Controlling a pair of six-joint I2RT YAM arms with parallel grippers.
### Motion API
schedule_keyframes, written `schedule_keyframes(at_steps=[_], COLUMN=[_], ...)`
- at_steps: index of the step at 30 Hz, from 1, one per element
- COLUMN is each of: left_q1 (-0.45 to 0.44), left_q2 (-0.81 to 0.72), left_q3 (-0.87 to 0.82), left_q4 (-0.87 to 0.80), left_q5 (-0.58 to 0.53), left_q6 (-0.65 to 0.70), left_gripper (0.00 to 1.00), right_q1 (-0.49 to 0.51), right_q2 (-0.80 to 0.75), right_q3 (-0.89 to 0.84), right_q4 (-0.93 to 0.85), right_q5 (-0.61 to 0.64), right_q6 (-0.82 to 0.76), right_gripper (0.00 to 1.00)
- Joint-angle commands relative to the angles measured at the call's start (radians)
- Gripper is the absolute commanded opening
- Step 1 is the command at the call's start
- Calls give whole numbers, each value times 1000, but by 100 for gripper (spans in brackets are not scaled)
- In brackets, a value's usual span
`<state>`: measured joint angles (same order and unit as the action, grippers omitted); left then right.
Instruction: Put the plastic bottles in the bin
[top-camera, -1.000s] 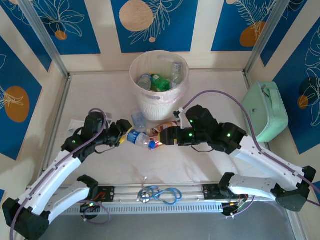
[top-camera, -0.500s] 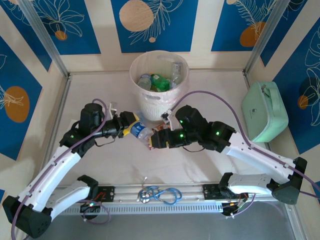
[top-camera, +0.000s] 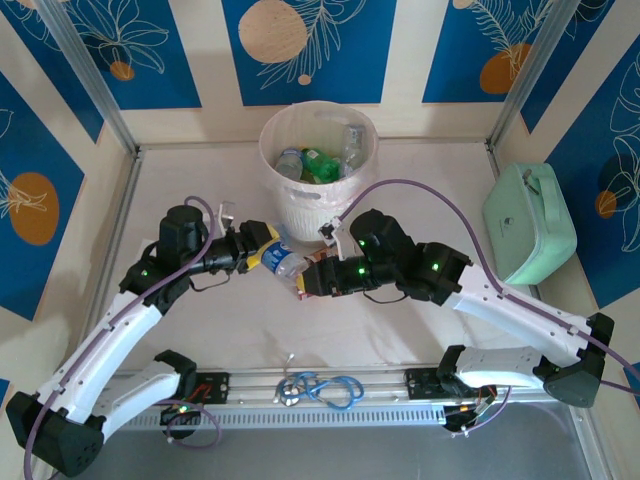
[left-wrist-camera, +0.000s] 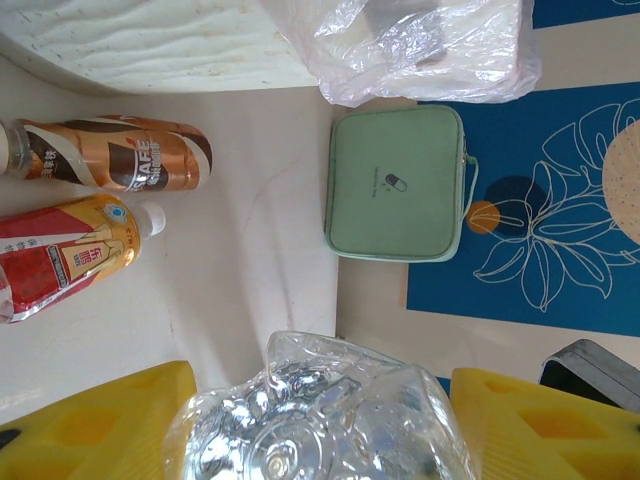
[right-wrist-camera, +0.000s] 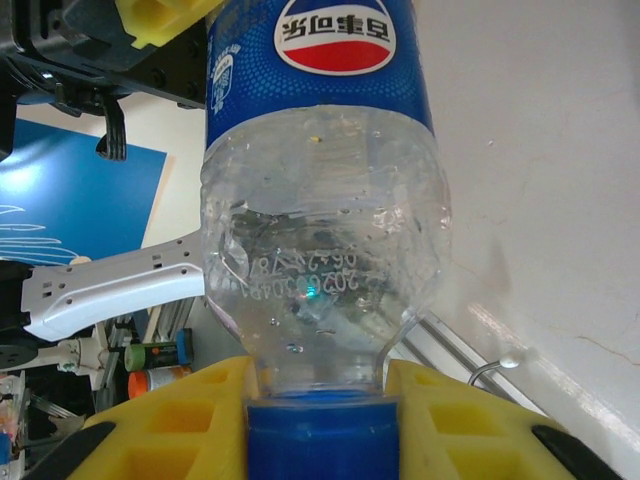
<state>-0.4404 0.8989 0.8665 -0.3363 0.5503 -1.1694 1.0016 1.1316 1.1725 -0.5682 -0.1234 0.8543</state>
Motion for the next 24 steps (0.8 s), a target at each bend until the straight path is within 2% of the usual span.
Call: schedule_keyframes(at_steps=[1, 3, 6, 7, 8, 13, 17, 21, 24], left_q1=[15, 15, 17, 17, 19, 30, 31, 31, 30], left_q2=[-19, -23, -29, -33, -38, -48, -81, -136, -155], left_q3=[-4, -2, 10, 21, 35, 120, 151, 95, 67], left_q4=[17, 10, -25, -55, -90, -251, -365, -340, -328], left_q5=[26, 20, -3, -20, -40, -136, -274, -300, -306], left_q6=[2, 8, 27, 42, 62, 165, 236, 229, 221], left_gripper=[60, 66, 81, 87, 99, 100, 100, 100, 100], right_q1=[7, 9, 11, 12, 15, 16, 7, -39, -126], right_q2=[-9, -9, -7, -8, -6, 3, 37, 94, 159], right_q3=[23, 28, 38, 43, 50, 123, 263, 431, 540], right_q4=[-24, -29, -39, -44, -52, -119, -219, -279, -308], right_q5=[26, 33, 45, 52, 62, 136, 249, 319, 327], right_q6=[-11, -12, -15, -14, -16, -40, -84, -139, -158], right_gripper=[27, 26, 24, 24, 24, 23, 23, 24, 24])
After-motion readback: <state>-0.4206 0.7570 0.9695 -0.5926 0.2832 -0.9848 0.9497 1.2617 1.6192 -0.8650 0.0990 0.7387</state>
